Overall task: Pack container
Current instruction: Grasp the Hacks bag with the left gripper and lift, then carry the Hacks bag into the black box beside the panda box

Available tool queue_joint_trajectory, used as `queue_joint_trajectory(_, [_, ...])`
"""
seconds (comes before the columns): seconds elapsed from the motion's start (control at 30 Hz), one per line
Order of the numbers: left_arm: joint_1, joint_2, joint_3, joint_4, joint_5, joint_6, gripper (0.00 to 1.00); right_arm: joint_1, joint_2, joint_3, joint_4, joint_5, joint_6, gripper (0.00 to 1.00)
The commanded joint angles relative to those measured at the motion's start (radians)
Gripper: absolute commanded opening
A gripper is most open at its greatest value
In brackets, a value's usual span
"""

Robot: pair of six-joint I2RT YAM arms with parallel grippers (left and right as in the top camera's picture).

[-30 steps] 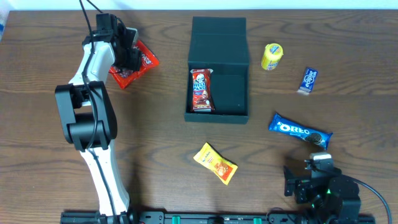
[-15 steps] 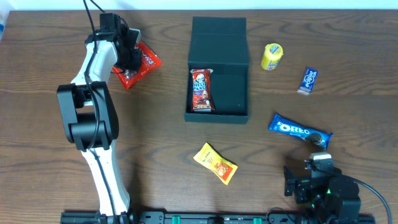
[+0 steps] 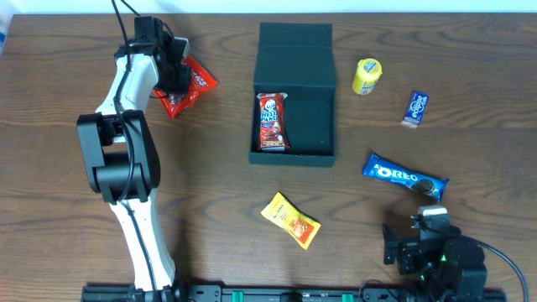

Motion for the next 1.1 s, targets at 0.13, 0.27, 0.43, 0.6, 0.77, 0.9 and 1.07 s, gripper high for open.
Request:
queue_joint_trajectory(0.13, [-0.010,0.018,-0.003,-0.014,0.004,-0.034,0.12,-0.007,-0.006,-0.006,-0.004,-0.003,-0.012,0.99])
queue_joint_trajectory(0.27, [-0.011,0.018,-0.003,-0.015,0.003,-0.066,0.06,-0.007,-0.006,-0.006,-0.004,-0.003,-0.012,0.99])
queue_joint_trajectory(0.43, [-0.018,0.016,-0.002,-0.015,0.003,-0.068,0.06,-0.007,-0.006,-0.006,-0.004,-0.003,-0.012,0.99])
queue_joint_trajectory(0.6, [-0.024,0.012,-0.002,-0.015,0.003,-0.094,0.06,-0.007,-0.006,-0.006,-0.004,-0.003,-0.012,0.99])
queue_joint_trajectory(0.77, [-0.024,-0.030,-0.002,-0.017,0.003,-0.128,0.06,-0.007,-0.006,-0.006,-0.004,-0.003,-0.012,0.99])
queue_joint_trajectory(0.9, [-0.027,-0.096,-0.002,-0.046,0.003,-0.146,0.06,-0.007,-0.006,-0.006,-0.004,-0.003,-0.012,0.99])
queue_joint_trajectory(1.07, [-0.047,-0.192,-0.002,-0.088,0.003,-0.200,0.06,-0.007,-0.006,-0.006,-0.004,-0.003,-0.012,0.99])
